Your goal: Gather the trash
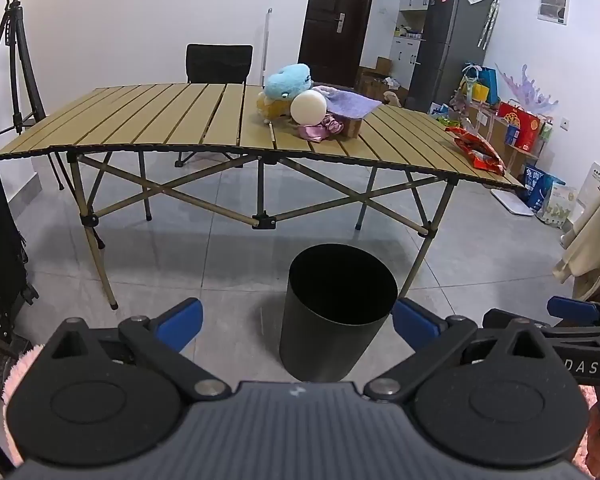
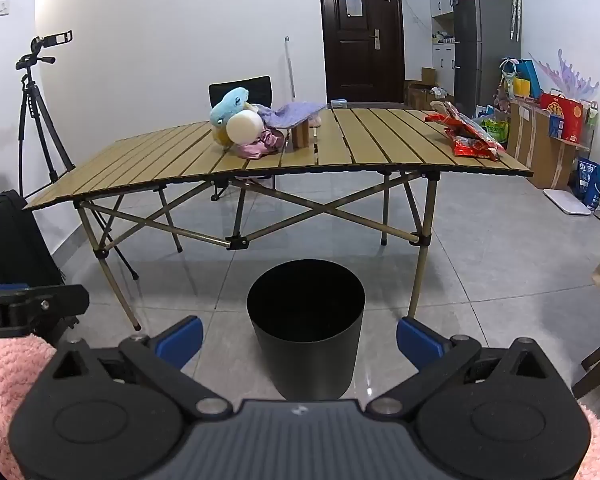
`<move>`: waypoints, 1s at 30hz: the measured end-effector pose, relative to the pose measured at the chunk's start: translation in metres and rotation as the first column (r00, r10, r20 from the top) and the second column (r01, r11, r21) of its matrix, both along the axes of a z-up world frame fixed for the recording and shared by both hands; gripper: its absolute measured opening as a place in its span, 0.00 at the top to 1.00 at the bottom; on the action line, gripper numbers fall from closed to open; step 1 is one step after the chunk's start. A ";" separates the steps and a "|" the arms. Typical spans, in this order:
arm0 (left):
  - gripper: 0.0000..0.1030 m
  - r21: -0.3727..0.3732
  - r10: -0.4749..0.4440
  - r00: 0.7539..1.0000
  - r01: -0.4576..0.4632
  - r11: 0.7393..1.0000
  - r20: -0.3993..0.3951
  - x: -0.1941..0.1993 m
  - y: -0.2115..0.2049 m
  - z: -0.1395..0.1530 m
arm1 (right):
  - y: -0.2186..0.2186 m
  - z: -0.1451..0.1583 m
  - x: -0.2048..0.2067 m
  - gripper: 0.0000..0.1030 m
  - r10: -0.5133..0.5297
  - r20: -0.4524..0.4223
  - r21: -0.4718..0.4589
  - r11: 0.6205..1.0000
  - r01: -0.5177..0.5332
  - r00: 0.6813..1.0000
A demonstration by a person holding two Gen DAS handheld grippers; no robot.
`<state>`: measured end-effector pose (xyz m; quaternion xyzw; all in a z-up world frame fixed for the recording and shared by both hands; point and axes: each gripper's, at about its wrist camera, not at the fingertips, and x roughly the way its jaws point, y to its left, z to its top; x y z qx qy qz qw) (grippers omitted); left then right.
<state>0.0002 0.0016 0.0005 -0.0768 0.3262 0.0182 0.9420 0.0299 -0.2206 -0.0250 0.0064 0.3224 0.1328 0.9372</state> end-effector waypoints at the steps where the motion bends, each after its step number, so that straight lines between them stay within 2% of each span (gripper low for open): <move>1: 0.00 0.000 0.000 1.000 0.000 1.000 -0.001 0.000 0.000 0.000 | 0.000 0.000 0.000 0.00 -0.001 0.004 0.002 1.000 0.001 1.000; 8: 0.00 -0.022 -0.002 1.000 0.002 1.000 0.002 0.000 0.004 -0.003 | 0.000 0.001 -0.001 0.00 -0.002 0.006 -0.005 1.000 0.002 1.000; 30: 0.00 -0.012 0.011 1.000 -0.011 1.000 0.006 0.000 0.004 -0.001 | 0.003 0.003 -0.001 0.00 0.003 0.014 -0.011 1.000 -0.003 1.000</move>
